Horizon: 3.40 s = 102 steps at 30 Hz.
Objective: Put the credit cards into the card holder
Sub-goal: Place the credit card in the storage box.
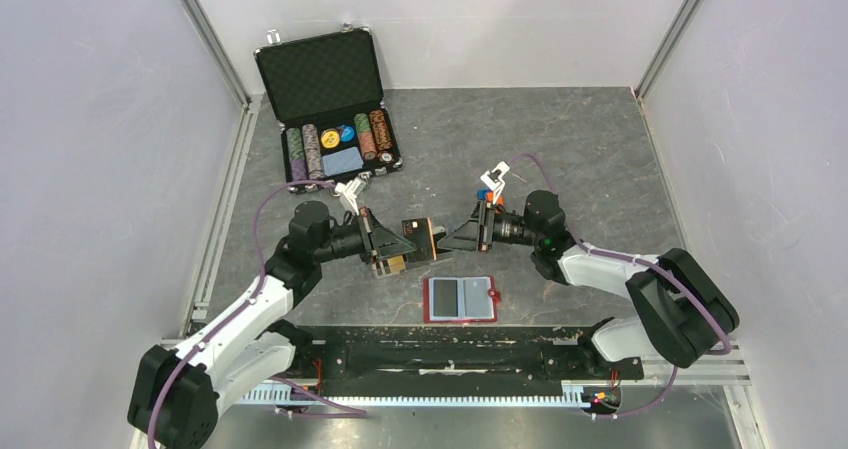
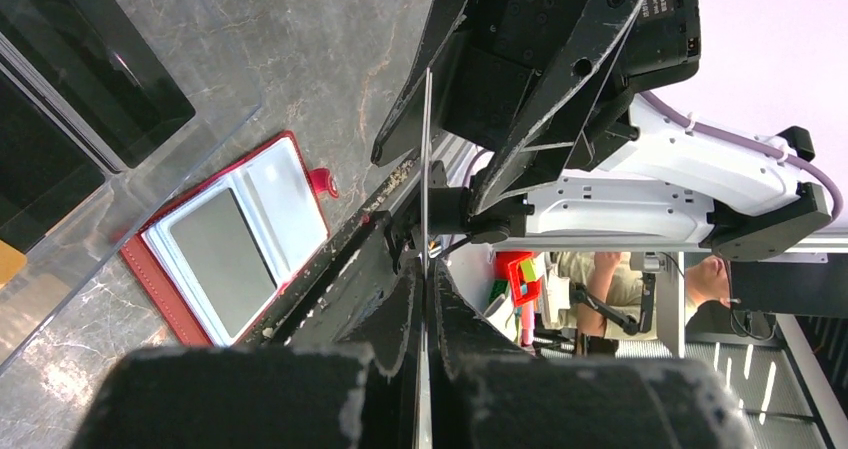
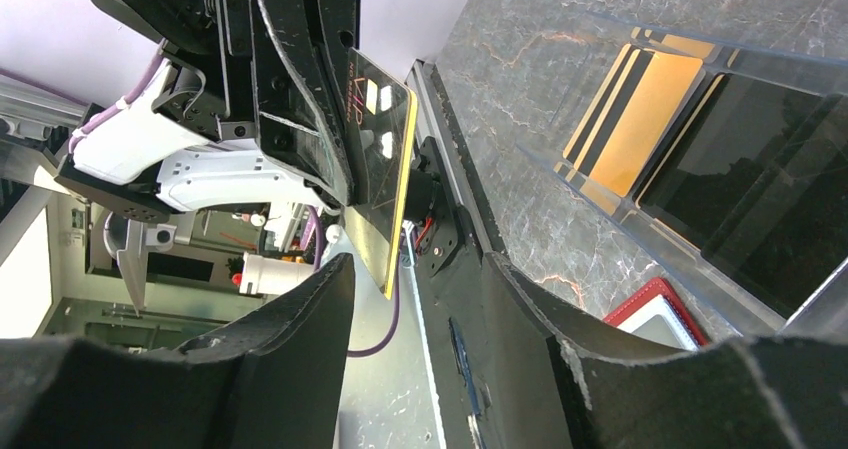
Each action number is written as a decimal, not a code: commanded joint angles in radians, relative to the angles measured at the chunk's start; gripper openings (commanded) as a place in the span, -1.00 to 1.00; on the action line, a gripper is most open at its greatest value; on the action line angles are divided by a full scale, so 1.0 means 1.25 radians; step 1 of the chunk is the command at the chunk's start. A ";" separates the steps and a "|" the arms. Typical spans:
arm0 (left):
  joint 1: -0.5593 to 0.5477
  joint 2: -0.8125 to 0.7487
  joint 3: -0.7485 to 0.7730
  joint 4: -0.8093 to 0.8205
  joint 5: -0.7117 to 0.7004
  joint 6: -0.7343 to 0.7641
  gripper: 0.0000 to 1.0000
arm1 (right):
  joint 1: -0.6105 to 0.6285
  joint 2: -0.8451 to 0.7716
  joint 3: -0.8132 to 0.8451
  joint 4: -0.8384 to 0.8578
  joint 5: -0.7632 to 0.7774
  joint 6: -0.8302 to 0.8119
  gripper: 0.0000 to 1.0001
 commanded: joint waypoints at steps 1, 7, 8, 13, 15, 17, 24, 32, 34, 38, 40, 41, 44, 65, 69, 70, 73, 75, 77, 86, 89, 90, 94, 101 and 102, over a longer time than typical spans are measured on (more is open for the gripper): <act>0.000 0.005 0.024 0.048 0.046 0.016 -0.96 | 0.003 0.004 0.020 0.060 -0.006 0.007 0.03; -0.006 0.002 0.012 0.076 0.058 -0.004 -0.96 | 0.017 0.036 0.019 0.081 -0.010 0.018 -0.13; -0.006 0.002 0.011 0.079 0.059 -0.006 -0.96 | 0.019 0.041 0.019 0.088 -0.010 0.022 -0.16; -0.008 0.002 0.010 0.082 0.065 -0.008 -0.95 | 0.030 0.062 0.016 0.127 -0.010 0.045 -0.27; -0.009 0.001 0.009 0.083 0.067 -0.009 -0.96 | 0.034 0.067 0.018 0.133 -0.011 0.048 -0.30; -0.009 0.001 0.010 0.087 0.067 -0.010 -0.95 | 0.037 0.073 0.018 0.139 -0.011 0.050 -0.31; -0.014 0.016 -0.012 0.146 0.069 -0.040 -0.96 | 0.045 0.105 -0.001 0.303 -0.029 0.147 -0.27; -0.016 0.035 -0.033 0.227 0.066 -0.084 -0.96 | 0.068 0.124 0.014 0.370 -0.047 0.182 -0.33; -0.016 0.035 -0.032 0.227 0.066 -0.082 -0.96 | 0.069 0.123 0.019 0.373 -0.049 0.183 -0.58; -0.016 0.026 -0.026 0.180 0.054 -0.058 -0.96 | 0.067 0.106 0.025 0.311 -0.047 0.146 -1.00; -0.016 0.017 -0.027 0.152 0.045 -0.042 -0.96 | 0.062 0.081 0.038 0.176 -0.034 0.072 -1.00; -0.016 0.013 -0.028 0.139 0.040 -0.036 -0.96 | 0.059 0.066 0.053 0.094 -0.019 0.025 -1.00; -0.017 -0.004 -0.030 0.093 0.025 -0.012 -0.95 | 0.053 0.024 0.110 -0.196 0.048 -0.148 -1.00; -0.016 -0.060 -0.032 -0.071 -0.103 0.056 -0.96 | 0.003 -0.029 0.126 -0.396 0.152 -0.272 -1.00; -0.015 -0.090 0.007 -0.160 -0.147 0.097 -0.96 | 0.008 0.001 0.137 -0.406 0.163 -0.284 -1.00; -0.016 -0.103 0.019 -0.188 -0.162 0.109 -0.96 | 0.014 0.016 0.140 -0.400 0.165 -0.280 -1.00; -0.015 -0.137 0.061 -0.249 -0.198 0.145 -0.95 | 0.040 0.069 0.176 -0.394 0.173 -0.278 -1.00; -0.015 -0.153 0.088 -0.272 -0.204 0.162 -0.95 | 0.067 0.107 0.207 -0.387 0.180 -0.274 -1.00; -0.015 -0.161 0.108 -0.286 -0.200 0.173 -0.96 | 0.090 0.148 0.242 -0.377 0.185 -0.270 -1.00; -0.015 -0.172 0.128 -0.319 -0.183 0.189 -0.95 | 0.147 0.267 0.332 -0.340 0.200 -0.248 -1.00; -0.015 -0.177 0.117 -0.318 -0.181 0.185 -0.96 | 0.153 0.293 0.334 -0.320 0.206 -0.238 -1.00; -0.015 -0.180 0.113 -0.315 -0.181 0.184 -0.96 | 0.156 0.303 0.337 -0.312 0.209 -0.234 -1.00; -0.015 -0.192 0.097 -0.312 -0.182 0.179 -0.96 | 0.169 0.344 0.379 -0.344 0.208 -0.237 -1.00; -0.015 -0.194 0.093 -0.310 -0.183 0.179 -0.96 | 0.194 0.372 0.383 -0.375 0.220 -0.233 -0.95; -0.015 -0.194 0.093 -0.311 -0.183 0.179 -0.95 | 0.196 0.374 0.384 -0.377 0.219 -0.233 -0.94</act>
